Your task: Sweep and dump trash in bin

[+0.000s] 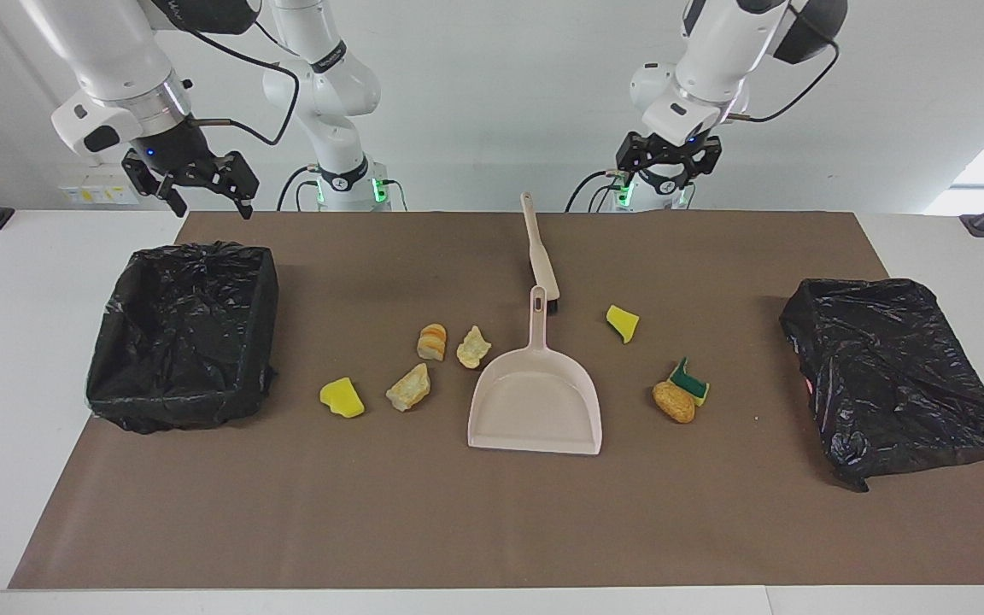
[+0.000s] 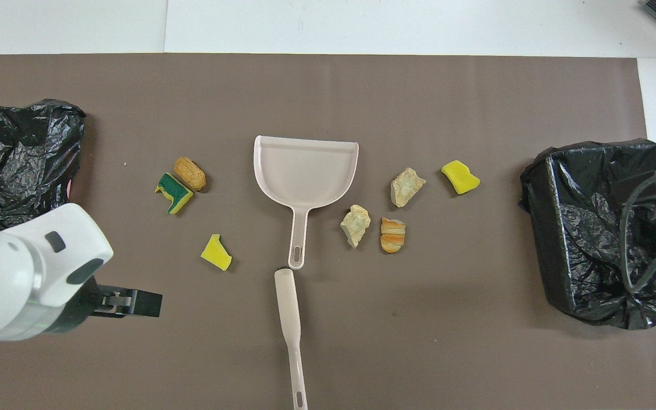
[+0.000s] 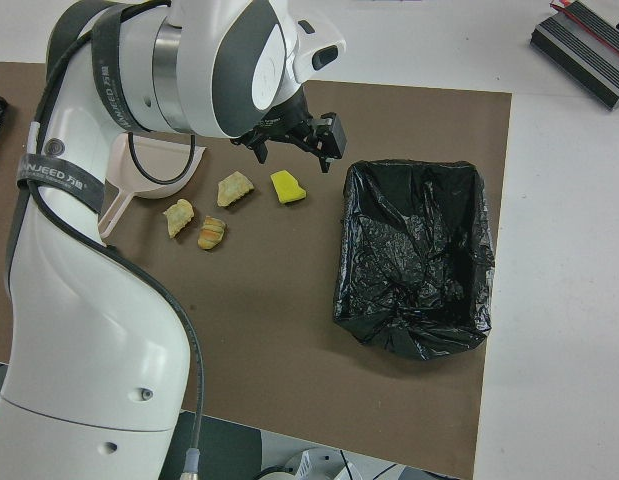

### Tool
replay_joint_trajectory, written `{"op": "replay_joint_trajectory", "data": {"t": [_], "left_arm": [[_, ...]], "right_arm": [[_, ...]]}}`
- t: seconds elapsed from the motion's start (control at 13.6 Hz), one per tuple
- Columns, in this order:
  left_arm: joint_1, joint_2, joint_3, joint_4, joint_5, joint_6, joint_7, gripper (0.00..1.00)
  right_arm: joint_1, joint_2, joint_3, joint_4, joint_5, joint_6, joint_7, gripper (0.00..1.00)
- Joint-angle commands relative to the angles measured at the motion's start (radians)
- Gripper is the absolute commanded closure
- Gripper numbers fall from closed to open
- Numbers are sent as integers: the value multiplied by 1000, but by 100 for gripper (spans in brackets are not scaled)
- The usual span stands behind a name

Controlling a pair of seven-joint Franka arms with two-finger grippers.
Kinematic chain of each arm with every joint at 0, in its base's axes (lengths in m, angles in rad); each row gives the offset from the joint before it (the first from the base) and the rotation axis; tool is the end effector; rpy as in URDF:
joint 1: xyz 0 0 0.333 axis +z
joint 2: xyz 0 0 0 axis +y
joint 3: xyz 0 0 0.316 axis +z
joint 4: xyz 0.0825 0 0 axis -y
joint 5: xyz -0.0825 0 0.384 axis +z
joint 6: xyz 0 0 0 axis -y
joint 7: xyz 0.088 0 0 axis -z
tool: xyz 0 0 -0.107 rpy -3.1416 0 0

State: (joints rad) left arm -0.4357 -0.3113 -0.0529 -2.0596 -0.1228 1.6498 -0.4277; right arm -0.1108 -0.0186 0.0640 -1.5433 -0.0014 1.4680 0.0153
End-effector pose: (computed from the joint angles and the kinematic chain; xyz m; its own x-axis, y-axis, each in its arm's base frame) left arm 0.3918 -0.2250 0.5577 0.9900 -0.0450 -0.1336 -0.0381 -0.9978 0.0539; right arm 0.5376 -0.0250 0.6388 0.9965 -0.0622 -0.0567 -0.0621 -0.9981 0.0035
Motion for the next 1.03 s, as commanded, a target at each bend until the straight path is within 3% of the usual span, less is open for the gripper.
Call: {"op": "replay_joint_trajectory", "data": {"t": [0.0,0.37,0.59,0.73,0.95], "left_arm": [[-102,-20,18,-109,-11,138,-124,0],[-266,8,18,-273,-41,330,-294,0],[-369,119,18,-335,-41,502,-437,0],[-427,171,16,-350,-43,534,-468,0],[-475,164,15,-407,-43,562,-490,0]], "right_arm": [[-3,-27,0,-30,17,-5,6,0],[-3,-33,0,-38,17,-5,8,0],[-3,-37,0,-46,17,-5,6,0],[-3,-41,0,-50,17,-3,9,0],[-3,-41,0,-52,17,-3,9,0]]}}
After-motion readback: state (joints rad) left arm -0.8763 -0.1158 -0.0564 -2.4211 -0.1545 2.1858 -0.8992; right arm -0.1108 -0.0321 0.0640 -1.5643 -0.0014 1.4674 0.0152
